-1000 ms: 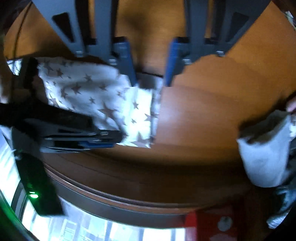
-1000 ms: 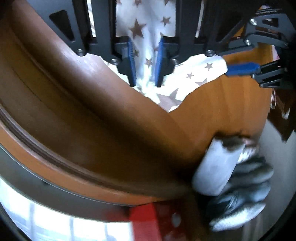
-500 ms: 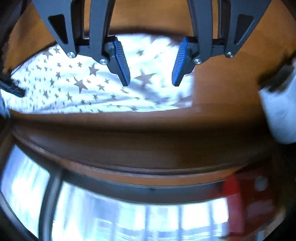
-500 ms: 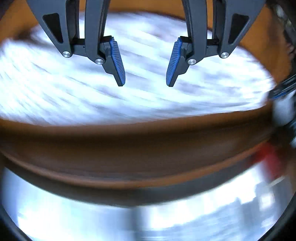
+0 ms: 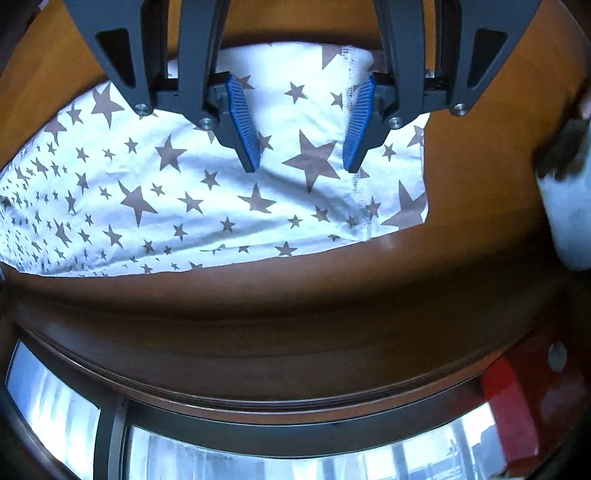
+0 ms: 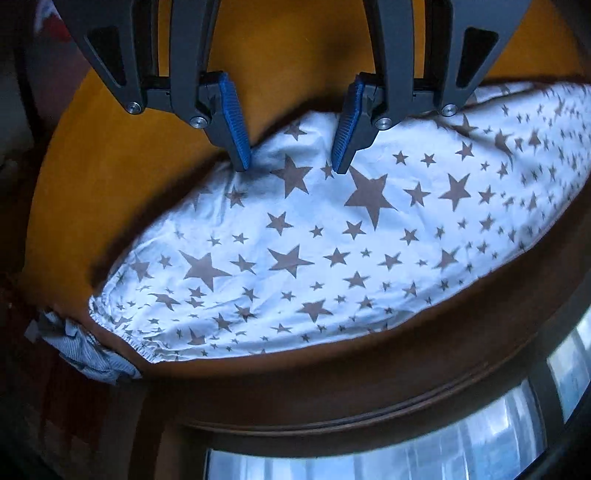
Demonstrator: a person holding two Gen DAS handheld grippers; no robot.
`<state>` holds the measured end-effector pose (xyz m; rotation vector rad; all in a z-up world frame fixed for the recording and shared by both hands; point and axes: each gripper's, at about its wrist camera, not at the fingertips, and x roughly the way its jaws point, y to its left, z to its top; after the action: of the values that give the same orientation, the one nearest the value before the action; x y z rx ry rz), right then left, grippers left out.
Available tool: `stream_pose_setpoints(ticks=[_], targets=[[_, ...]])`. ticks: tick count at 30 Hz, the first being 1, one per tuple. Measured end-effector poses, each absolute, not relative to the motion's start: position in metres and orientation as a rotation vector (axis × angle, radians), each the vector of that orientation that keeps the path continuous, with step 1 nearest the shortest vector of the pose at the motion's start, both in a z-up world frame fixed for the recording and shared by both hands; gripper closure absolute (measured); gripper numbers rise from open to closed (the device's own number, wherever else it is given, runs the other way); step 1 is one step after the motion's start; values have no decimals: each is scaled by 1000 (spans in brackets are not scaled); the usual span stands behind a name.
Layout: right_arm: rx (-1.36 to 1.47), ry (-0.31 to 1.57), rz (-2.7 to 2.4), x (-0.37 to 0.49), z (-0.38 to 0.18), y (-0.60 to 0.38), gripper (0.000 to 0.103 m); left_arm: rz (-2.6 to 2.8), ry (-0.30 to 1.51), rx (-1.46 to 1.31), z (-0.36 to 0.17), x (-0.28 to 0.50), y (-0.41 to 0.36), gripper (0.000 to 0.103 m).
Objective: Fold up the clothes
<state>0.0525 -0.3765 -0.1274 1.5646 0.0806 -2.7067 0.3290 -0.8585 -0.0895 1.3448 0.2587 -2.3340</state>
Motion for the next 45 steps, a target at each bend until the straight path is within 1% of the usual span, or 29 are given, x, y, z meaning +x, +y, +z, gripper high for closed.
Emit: stream_pose_setpoints(ticks=[2,4,5,6,9,12,14,18,21,25,30,31,32,33,36,45], targets=[[1575,152,-2694,63,-128,-375,58,-2326,255,1352,-90,338,-851,59],[1599,169,-2679,74,-130,-374,57,-2327,257,1350,-89,346,-844,58],[1587,225,-2680,76,-122,-377,59,-2329,266,1342,-86,346,-844,58],[1574,280,-2680,78,-115,-381,64,-2332,276,1334,-84,346,-843,58],[1388,428,-2619,84,-85,-415,64,-2339,304,1311,-77,346,-841,58],[1200,489,-2383,81,-65,-477,64,-2345,331,1287,-70,346,-839,58],[1137,514,-2170,80,-65,-528,64,-2349,350,1271,-66,346,-838,58],[1031,656,-1822,84,-79,-621,64,-2355,346,1262,-65,330,-830,58],[996,719,-1660,83,-91,-664,64,-2360,341,1256,-64,318,-825,58],[1010,705,-1512,74,-104,-696,64,-2353,348,1255,-63,312,-826,58],[1001,791,-1399,78,-121,-722,64,-2321,382,1254,-66,327,-833,58],[991,820,-1385,84,-122,-724,70,-2315,393,1252,-66,334,-836,58],[976,844,-1378,87,-121,-728,81,-2311,403,1249,-66,335,-837,58],[957,855,-1378,88,-119,-730,101,-2306,413,1245,-67,334,-838,58],[897,764,-1432,83,-100,-726,102,-2300,434,1225,-66,337,-843,58],[975,719,-1516,60,-126,-726,101,-2286,402,1273,-82,318,-851,58]])
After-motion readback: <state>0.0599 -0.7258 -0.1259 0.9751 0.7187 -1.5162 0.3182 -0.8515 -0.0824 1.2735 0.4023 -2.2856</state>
